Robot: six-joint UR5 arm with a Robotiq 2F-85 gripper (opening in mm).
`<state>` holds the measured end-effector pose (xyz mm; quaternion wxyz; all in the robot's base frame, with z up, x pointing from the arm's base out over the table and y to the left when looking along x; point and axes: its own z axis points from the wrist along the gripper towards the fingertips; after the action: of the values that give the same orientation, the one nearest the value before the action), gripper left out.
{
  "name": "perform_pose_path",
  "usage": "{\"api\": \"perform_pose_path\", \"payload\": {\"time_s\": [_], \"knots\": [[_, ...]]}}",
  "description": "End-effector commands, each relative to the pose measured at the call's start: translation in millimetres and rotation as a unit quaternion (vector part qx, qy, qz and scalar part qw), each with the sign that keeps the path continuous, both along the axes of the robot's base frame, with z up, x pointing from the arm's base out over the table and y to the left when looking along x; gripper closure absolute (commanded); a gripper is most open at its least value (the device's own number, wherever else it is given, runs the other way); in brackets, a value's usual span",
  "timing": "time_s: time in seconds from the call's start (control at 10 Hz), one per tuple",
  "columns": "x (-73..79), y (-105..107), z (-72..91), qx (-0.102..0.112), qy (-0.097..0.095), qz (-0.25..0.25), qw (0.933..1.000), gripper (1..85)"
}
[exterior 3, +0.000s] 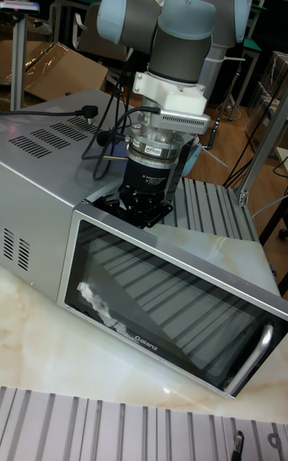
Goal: Close the microwave door
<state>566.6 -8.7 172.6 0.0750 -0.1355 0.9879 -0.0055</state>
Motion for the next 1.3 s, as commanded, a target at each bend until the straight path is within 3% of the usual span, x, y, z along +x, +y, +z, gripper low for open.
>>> {"api": "perform_pose_path", "payload": {"time_s": [0.0,1.2], "knots": [[1.3,1.4,1.8,0.003,-0.002,0.000,1.0000,84.7],[0.3,1.6,4.5,0.001,0.004,-0.001,1.0000,84.7]]}}
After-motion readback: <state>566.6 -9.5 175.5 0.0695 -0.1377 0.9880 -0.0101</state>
